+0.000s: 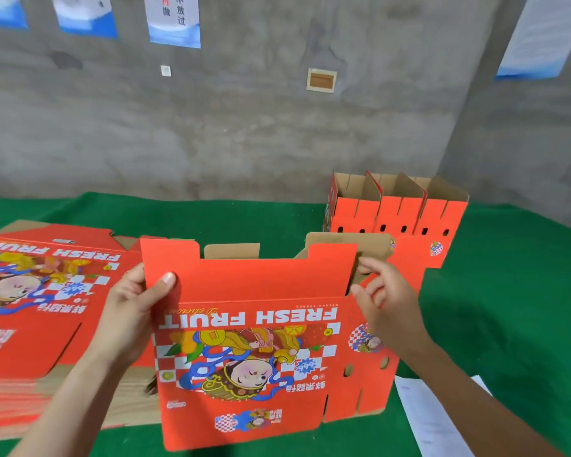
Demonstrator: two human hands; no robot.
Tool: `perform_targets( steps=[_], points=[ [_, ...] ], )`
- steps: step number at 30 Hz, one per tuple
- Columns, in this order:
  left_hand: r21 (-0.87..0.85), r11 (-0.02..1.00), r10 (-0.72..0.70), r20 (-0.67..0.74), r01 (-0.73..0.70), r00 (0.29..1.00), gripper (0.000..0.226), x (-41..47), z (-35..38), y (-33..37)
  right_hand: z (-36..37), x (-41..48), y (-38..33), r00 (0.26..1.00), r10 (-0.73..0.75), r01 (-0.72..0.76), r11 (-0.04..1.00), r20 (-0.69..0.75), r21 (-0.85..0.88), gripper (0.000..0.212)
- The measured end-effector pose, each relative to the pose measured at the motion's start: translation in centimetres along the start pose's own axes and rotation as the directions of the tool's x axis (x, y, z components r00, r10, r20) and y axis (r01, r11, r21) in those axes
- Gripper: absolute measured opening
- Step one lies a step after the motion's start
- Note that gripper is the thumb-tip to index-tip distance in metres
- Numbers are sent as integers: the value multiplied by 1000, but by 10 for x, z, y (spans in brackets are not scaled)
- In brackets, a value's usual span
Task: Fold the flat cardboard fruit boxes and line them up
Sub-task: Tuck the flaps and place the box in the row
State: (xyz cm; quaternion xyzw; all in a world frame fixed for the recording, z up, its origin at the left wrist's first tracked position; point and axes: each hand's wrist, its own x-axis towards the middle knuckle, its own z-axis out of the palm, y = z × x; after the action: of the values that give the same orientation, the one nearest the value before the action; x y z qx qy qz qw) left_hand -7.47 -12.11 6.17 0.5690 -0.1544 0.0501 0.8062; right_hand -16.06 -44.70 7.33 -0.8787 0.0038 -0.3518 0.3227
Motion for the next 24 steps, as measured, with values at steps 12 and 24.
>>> perform_targets(
  steps=[12, 24],
  points=[
    [332, 943, -34, 48, 16, 998, 58, -21, -10, 14, -4, 13, 1, 878, 113, -97, 994, 465, -60, 18],
    [655, 747, -236, 106, 110, 966, 61, -29, 13, 36, -29, -5, 2, 934, 51, -89, 992, 353, 94, 8]
  ],
)
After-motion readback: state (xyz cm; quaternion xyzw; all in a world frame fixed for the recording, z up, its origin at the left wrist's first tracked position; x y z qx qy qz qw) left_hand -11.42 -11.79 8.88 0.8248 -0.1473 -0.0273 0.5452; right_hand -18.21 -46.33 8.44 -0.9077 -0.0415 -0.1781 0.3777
